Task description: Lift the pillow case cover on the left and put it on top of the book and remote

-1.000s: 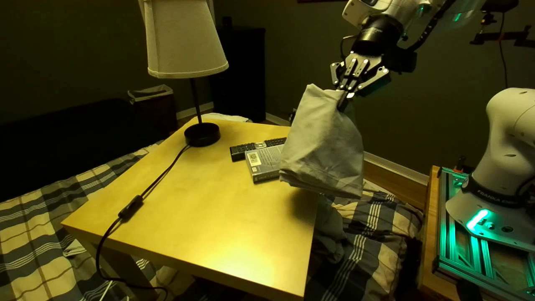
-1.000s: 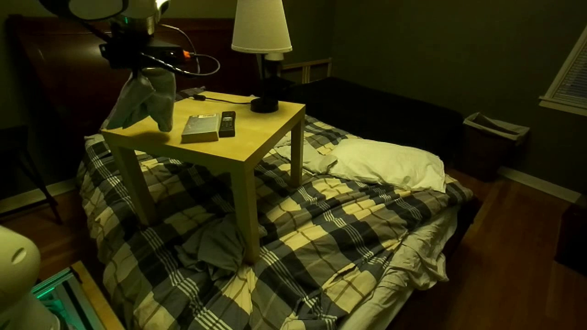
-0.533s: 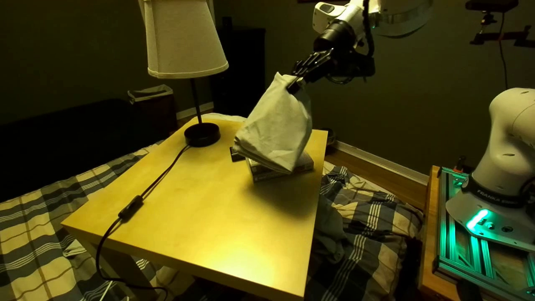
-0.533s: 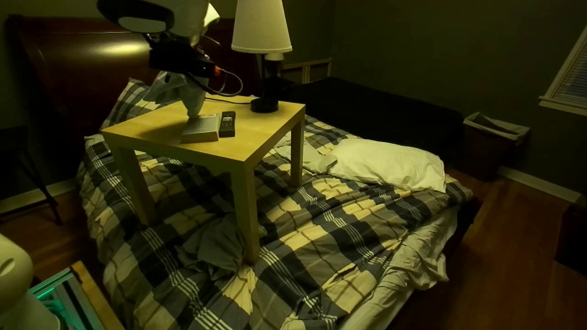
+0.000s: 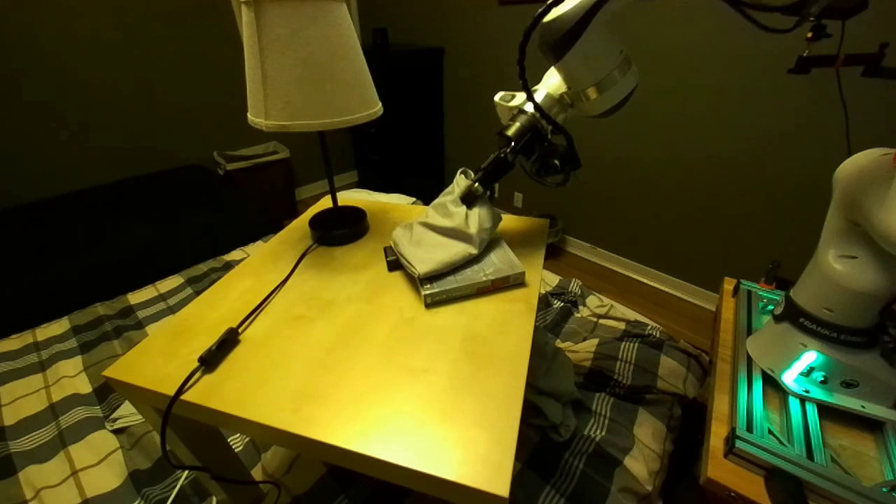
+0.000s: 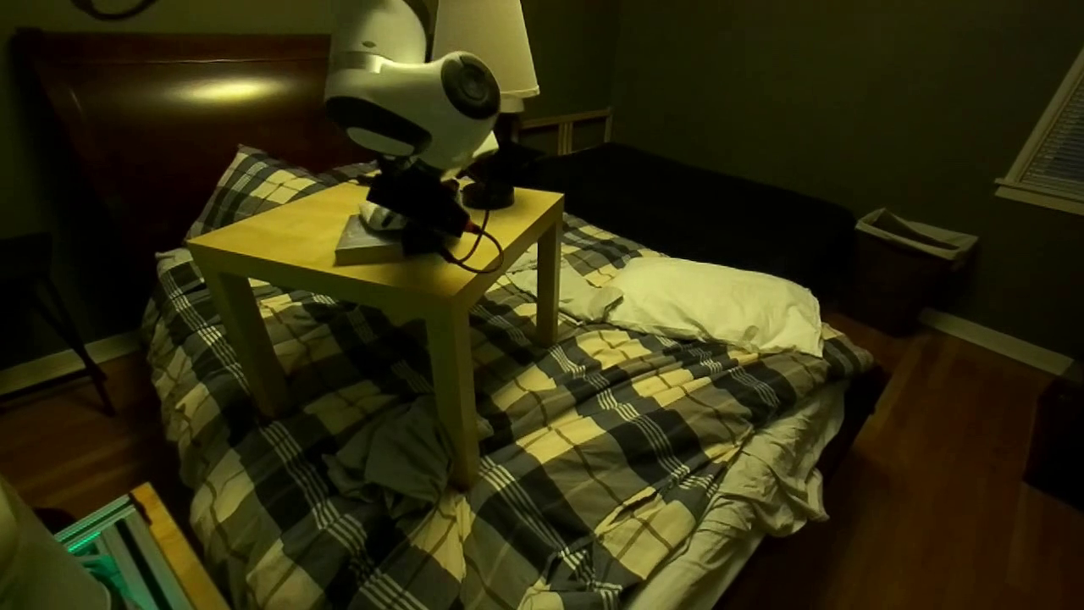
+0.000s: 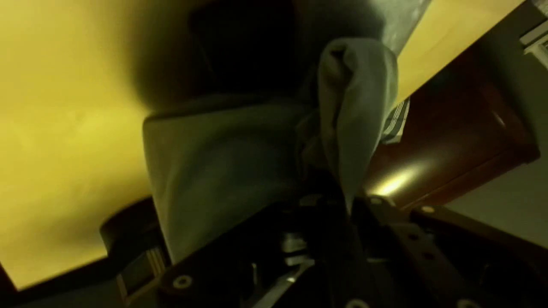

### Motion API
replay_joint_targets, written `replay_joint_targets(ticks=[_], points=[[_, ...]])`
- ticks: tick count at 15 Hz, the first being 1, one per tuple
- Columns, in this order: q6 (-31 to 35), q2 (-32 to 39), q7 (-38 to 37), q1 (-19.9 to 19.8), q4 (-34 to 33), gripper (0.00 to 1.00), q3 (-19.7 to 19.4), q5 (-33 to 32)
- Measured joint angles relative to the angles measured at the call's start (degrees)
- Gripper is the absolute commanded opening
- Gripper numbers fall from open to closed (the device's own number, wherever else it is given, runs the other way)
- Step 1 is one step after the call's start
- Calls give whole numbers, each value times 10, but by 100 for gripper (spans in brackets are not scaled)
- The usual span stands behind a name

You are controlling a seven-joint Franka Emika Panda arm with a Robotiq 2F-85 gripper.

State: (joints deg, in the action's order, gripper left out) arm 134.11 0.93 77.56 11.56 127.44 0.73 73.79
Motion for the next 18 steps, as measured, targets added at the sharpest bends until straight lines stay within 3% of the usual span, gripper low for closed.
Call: replay_joint_targets(ticks=[1,2,4,7,12,15,18], points=[[-15,18,-10,-9,1,4,2,-25],[-24,33,-24,-15,2,30,3,-56],[-39,47,-58,-26,-2,37,4,-118],[-39,32,-130,-31,-2,60,1,-253],[-68,-65,-236,-34,24,97,13,-489],[-109,-146,-263,-34,38,100,24,-600],[-125,-229,-260,-29,56,100,34,-672]])
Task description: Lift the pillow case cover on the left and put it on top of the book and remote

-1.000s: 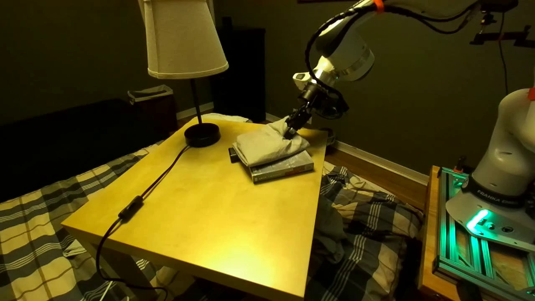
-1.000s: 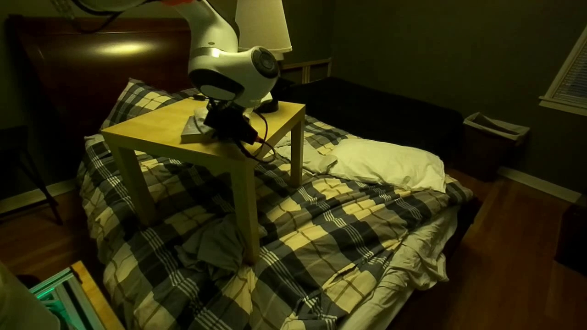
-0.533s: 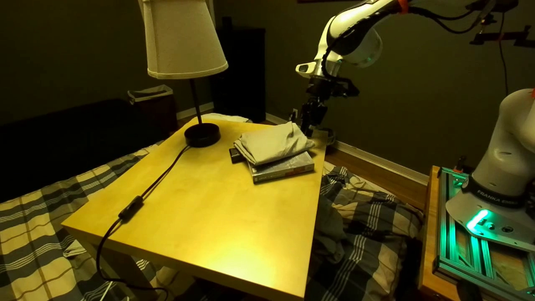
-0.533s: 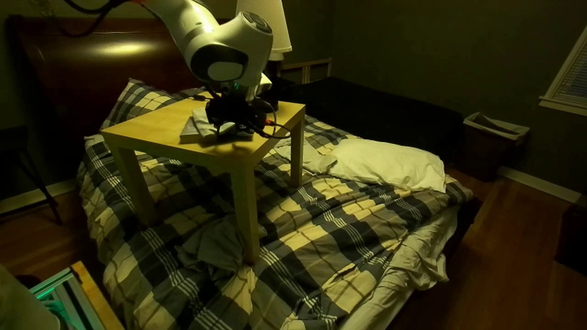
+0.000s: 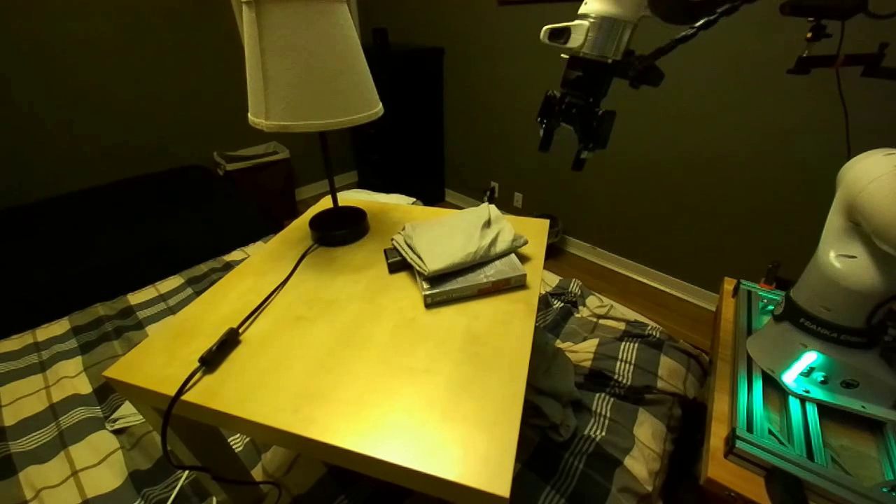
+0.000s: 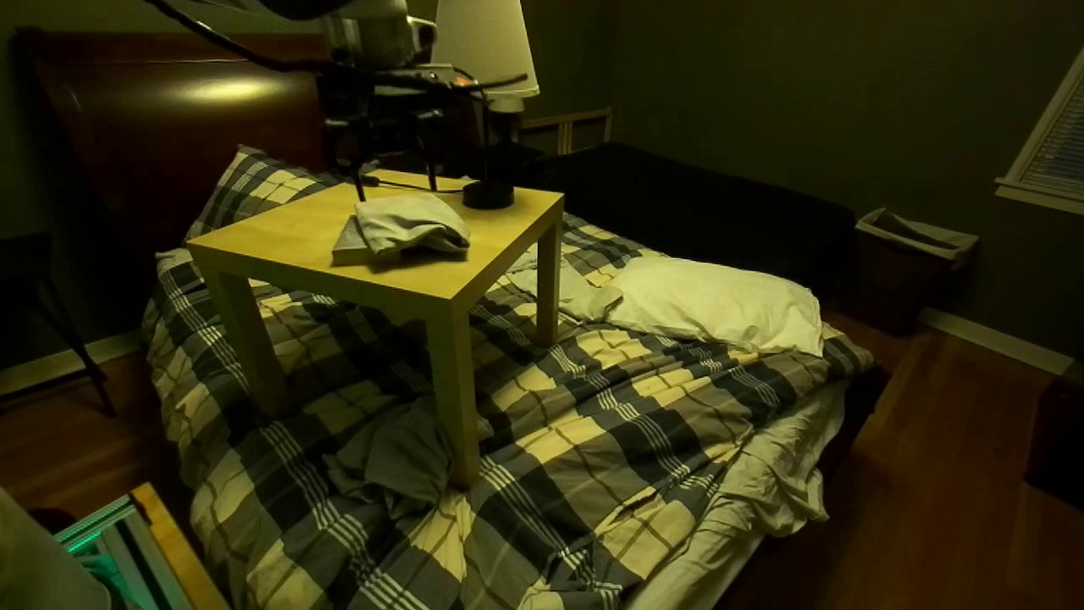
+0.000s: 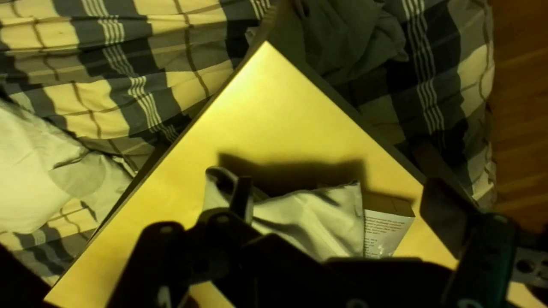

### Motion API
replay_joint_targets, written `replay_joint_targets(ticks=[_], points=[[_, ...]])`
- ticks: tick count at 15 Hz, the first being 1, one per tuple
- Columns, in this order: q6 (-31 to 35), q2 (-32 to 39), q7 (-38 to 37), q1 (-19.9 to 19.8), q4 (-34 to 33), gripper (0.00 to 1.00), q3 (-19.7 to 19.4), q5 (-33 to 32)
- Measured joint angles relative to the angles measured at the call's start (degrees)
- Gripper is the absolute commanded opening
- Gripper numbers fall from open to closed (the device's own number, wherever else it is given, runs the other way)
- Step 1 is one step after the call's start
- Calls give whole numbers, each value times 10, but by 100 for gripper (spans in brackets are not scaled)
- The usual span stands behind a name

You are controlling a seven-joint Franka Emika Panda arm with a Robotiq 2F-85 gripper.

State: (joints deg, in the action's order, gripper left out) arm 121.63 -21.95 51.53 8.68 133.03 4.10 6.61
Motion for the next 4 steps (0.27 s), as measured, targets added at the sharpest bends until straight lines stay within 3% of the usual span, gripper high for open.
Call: replay_joint_targets(ticks=[4], points=[[-1,-88,14,11,23,100,-9,-38]])
